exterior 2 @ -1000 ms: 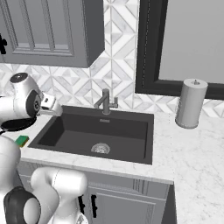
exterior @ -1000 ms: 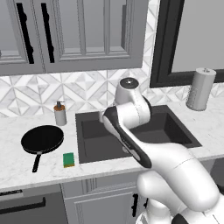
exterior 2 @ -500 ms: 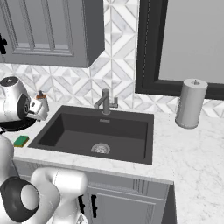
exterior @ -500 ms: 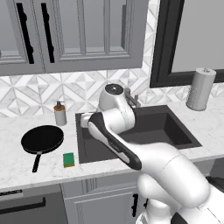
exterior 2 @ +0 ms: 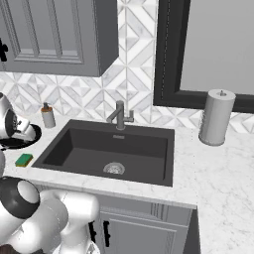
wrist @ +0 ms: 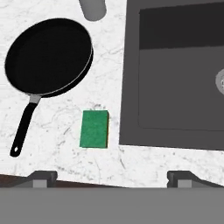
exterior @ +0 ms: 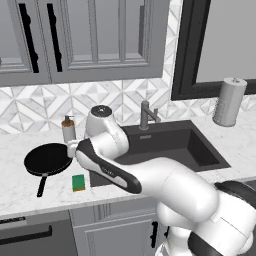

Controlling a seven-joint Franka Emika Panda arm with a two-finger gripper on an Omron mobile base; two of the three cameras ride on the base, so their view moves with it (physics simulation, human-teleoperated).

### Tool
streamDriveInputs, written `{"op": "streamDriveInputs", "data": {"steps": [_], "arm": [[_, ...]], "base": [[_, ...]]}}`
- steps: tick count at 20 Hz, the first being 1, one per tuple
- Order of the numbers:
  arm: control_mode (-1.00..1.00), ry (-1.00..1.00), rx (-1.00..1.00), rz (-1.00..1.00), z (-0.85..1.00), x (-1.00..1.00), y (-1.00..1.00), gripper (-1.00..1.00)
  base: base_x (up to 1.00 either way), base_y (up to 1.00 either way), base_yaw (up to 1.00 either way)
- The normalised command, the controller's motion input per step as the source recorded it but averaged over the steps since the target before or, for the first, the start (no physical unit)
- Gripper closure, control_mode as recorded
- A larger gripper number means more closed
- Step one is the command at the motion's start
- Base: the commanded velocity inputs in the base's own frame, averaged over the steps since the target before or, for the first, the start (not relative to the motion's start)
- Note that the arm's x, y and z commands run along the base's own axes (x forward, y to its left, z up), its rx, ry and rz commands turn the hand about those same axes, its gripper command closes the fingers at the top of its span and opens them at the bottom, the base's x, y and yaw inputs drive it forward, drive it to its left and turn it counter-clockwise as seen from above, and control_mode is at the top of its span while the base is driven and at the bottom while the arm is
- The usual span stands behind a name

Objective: Pick the pan and sponge and place them into the sink. Then turn on the water.

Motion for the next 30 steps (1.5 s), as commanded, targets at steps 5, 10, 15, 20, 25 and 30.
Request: {"op": "streamDriveInputs", "data": {"steps": [5, 10, 15, 20, 25, 30], "arm": [[-1.00, 0.00, 0.00, 0.06, -0.43, -0.08, 0.54, -1.00], [-1.00, 0.01, 0.00, 0.05, -0.35, -0.01, 0.47, -1.00], [-1.00, 0.12, 0.00, 0.05, -0.25, 0.00, 0.54, -1.00], [-1.00, 0.09, 0.00, 0.00, -0.14, 0.00, 0.49, -1.00], [-1.00, 0.10, 0.00, 0.00, -0.06, 0.00, 0.54, -1.00], [-1.00, 0.09, -0.01, -0.02, -0.16, 0.01, 0.43, -1.00]], "base": [[0.00, 0.00, 0.00], [0.00, 0.00, 0.00], [0.00, 0.00, 0.00], [0.00, 0.00, 0.00], [0.00, 0.00, 0.00], [0.00, 0.00, 0.00]]}}
